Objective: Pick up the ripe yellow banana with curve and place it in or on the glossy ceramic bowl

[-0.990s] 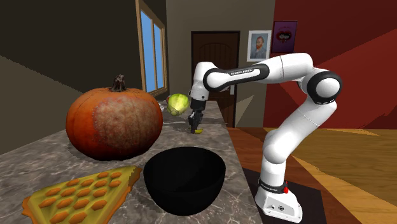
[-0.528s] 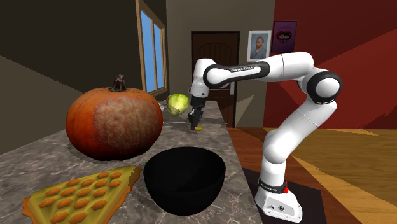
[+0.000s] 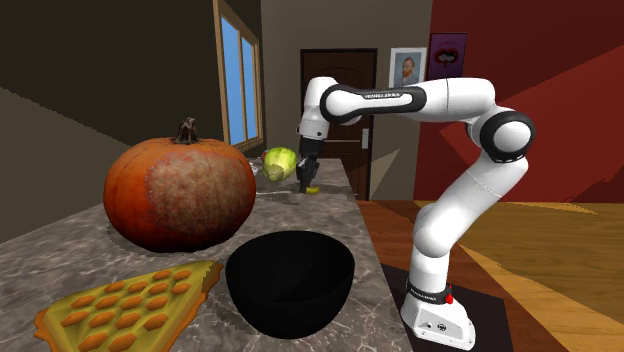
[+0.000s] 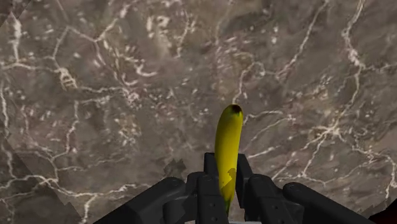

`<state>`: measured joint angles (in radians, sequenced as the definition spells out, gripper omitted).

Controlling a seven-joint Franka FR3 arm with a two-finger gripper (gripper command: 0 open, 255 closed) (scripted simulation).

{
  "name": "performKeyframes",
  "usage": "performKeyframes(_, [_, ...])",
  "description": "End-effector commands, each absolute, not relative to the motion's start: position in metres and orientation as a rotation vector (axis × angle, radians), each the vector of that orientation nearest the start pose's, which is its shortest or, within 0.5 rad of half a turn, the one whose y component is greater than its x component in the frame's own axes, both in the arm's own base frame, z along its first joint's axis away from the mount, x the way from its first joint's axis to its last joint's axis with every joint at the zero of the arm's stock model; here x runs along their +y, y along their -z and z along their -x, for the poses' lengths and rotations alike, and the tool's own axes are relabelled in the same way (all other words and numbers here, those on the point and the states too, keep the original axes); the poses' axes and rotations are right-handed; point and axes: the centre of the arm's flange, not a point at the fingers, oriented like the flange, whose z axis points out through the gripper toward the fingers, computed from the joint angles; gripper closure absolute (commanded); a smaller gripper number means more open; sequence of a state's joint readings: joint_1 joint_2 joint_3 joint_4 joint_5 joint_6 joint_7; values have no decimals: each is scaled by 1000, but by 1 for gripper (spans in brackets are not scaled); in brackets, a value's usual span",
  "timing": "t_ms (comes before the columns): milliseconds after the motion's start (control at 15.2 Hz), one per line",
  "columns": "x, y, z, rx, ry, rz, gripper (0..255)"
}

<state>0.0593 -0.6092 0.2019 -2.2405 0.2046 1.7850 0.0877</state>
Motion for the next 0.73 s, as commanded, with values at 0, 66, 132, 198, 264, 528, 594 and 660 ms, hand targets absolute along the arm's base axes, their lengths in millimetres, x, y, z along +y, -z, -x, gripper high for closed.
performKeyframes(0, [132,-612,-360,-177,196,3021,255])
performKeyframes(66, [132,-617,-360,-177,196,3021,255])
performKeyframes(132, [132,-623,-360,-177,196,3021,255])
performKeyframes(198, [132,-628,-360,-177,196,3021,255])
performKeyframes(264, [132,-633,-360,-177,196,3021,255])
performKeyframes(528, [132,-654,-360,-177,196,3021,255])
performKeyframes(594, [132,-660,-360,-177,196,3021,255])
performKeyframes(660, [132,-665,-360,-177,196,3021,255])
